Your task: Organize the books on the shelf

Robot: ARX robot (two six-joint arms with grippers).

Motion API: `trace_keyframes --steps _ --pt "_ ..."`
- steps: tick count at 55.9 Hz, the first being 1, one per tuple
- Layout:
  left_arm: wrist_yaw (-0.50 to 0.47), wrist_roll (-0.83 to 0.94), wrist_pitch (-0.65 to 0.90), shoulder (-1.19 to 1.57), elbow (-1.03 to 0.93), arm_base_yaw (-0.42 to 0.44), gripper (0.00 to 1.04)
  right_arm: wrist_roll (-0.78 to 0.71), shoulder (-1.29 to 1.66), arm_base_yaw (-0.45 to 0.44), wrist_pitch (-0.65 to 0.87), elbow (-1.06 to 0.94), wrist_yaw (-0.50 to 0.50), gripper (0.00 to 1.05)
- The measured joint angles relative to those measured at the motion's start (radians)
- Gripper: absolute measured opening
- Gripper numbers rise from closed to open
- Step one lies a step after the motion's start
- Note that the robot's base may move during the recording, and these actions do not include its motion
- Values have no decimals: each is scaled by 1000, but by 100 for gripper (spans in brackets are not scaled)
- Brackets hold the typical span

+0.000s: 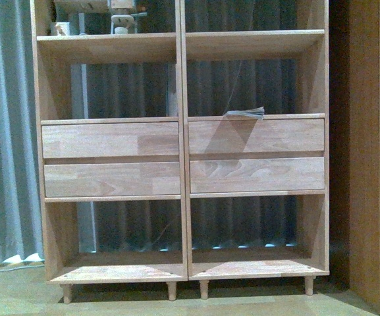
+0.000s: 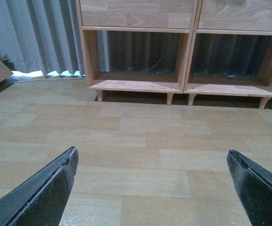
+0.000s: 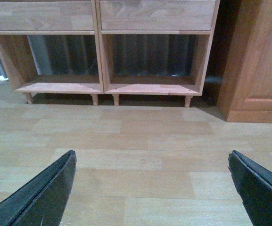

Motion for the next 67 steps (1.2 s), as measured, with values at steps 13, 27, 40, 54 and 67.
trace_keyframes --steps 13,27,40,54,67 --pt "0 0 0 0 0 0 97 0 0 0 0 0 0 98" --pt "0 0 0 0 0 0 97 0 0 0 0 0 0 98" --pt "0 0 0 0 0 0 97 0 0 0 0 0 0 98" --pt "0 0 0 0 0 0 97 0 0 0 0 0 0 98" --pt "0 0 0 0 0 0 97 0 0 0 0 0 0 98"
